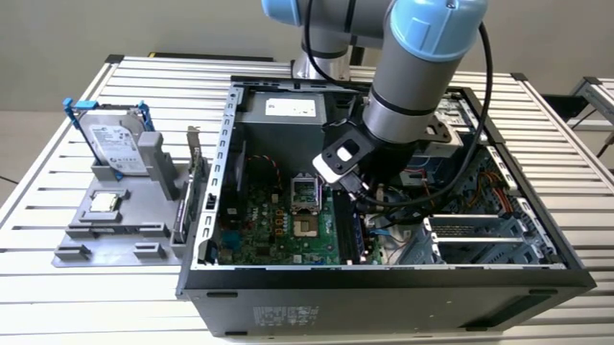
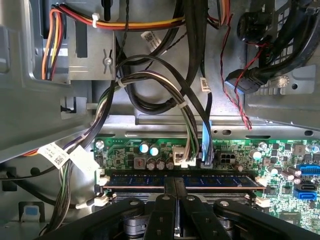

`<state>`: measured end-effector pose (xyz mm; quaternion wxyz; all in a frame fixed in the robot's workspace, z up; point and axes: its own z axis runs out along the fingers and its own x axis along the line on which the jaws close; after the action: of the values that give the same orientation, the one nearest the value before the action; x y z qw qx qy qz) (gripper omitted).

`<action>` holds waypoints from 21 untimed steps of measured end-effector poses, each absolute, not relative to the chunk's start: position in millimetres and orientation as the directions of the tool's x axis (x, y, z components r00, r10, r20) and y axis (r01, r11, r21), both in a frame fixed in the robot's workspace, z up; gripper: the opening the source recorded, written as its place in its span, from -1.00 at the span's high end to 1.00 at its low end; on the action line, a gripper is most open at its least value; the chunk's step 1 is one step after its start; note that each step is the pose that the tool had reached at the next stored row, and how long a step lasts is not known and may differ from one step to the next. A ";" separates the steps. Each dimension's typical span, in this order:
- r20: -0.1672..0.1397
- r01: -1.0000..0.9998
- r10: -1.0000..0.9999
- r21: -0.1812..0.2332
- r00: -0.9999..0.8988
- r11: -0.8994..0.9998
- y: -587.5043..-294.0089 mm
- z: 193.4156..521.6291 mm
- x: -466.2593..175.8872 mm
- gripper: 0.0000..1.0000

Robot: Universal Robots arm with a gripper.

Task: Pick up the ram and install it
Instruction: 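Press down the ram until it locks into place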

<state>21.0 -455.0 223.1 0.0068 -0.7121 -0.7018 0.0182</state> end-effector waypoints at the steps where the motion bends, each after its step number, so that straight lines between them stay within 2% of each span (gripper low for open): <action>1: -0.019 0.999 1.000 -0.036 0.014 -0.015 -455.3 225.9 20.9 1.00; 21: -0.019 0.999 1.000 -0.036 0.014 -0.015 -455.4 264.9 20.9 1.00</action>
<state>20.9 -455.4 264.9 0.0060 -0.7121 -0.7018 0.0195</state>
